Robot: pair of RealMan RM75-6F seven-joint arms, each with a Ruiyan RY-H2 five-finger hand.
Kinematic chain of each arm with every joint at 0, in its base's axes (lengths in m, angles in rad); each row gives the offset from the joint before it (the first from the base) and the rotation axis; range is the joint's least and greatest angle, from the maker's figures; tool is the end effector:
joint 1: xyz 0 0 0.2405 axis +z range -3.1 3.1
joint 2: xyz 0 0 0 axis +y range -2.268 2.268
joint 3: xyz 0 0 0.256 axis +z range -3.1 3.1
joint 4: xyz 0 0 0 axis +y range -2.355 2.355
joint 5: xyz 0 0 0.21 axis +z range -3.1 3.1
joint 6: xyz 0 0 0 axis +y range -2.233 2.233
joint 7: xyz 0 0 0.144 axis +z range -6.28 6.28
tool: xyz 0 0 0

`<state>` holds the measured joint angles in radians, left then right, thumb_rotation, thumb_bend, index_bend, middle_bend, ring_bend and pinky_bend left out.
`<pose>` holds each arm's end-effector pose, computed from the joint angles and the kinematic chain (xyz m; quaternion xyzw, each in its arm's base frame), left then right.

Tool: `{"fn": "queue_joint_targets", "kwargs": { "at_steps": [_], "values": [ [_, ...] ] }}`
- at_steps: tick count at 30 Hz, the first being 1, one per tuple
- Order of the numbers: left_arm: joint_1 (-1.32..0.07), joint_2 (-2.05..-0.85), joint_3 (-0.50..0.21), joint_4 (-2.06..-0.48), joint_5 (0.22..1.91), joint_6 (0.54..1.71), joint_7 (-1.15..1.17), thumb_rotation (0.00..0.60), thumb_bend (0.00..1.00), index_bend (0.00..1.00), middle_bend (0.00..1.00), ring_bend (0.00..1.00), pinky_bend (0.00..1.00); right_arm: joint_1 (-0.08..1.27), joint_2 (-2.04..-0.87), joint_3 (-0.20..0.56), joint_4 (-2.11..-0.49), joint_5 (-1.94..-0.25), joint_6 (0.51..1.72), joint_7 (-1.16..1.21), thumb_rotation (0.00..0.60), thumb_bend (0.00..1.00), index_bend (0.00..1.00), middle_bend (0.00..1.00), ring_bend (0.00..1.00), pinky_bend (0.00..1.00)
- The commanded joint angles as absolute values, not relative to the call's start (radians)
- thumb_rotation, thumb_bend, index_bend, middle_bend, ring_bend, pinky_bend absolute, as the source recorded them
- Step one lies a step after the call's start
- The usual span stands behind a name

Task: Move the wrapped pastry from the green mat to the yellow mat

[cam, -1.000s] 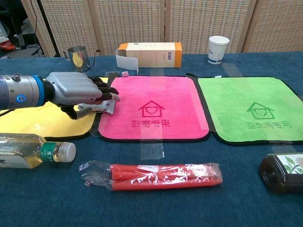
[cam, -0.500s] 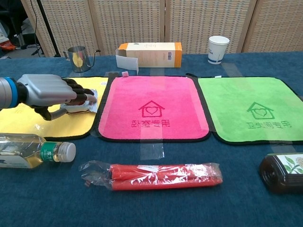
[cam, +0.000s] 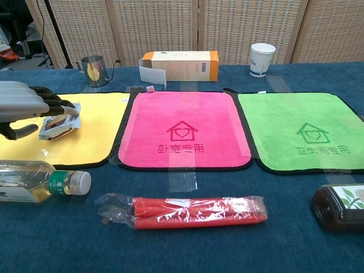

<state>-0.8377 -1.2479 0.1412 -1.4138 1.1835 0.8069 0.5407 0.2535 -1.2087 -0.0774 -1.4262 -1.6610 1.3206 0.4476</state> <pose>-0.2442 0.3506 0.0552 -0.8708 -0.1645 -0.1030 0.4516 -0.3100 -0.2038 0.1009 0.6461 -0.4965 0.4296 0.3893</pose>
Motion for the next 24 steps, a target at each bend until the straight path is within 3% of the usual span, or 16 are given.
{"fn": "queue_joint_targets", "kwargs": {
  "at_steps": [1, 16, 17, 19, 21, 24],
  "values": [
    [-0.817, -1.236, 0.135, -1.42, 1.194, 0.828, 0.51, 0.6, 0.67, 0.0, 0.0, 0.0, 0.0, 0.252, -1.207, -0.079, -1.43, -1.668, 1.328, 0.445, 0.6, 0.93, 0.08, 0.0, 0.0, 0.0],
    [-0.713, -1.258, 0.017, -1.421, 1.263, 1.051, 0.344, 0.6, 0.64, 0.0, 0.0, 0.0, 0.0, 0.237, -1.204, -0.089, -1.45, -1.708, 1.381, 0.414, 0.6, 0.93, 0.08, 0.0, 0.0, 0.0],
    [-0.701, -1.259, 0.016, -1.429, 1.282, 1.076, 0.319, 0.6, 0.59, 0.0, 0.0, 0.0, 0.0, 0.235, -1.203, -0.09, -1.451, -1.712, 1.387, 0.412, 0.6, 0.91, 0.08, 0.0, 0.0, 0.0],
    [-0.672, -1.266, 0.014, -1.44, 1.322, 1.128, 0.257, 0.6, 0.35, 0.0, 0.0, 0.0, 0.0, 0.231, -1.202, -0.091, -1.454, -1.718, 1.397, 0.406, 0.6, 0.89, 0.08, 0.0, 0.0, 0.0],
    [-0.626, -1.283, 0.01, -1.455, 1.364, 1.209, 0.168, 0.6, 0.22, 0.0, 0.0, 0.0, 0.0, 0.227, -1.202, -0.092, -1.456, -1.725, 1.409, 0.397, 0.6, 0.85, 0.08, 0.0, 0.0, 0.0],
    [-0.546, -1.303, 0.022, -1.502, 1.413, 1.324, 0.058, 0.6, 0.17, 0.0, 0.0, 0.0, 0.0, 0.221, -1.202, -0.093, -1.46, -1.733, 1.425, 0.386, 0.6, 0.8, 0.08, 0.0, 0.0, 0.0]
  ]
}}
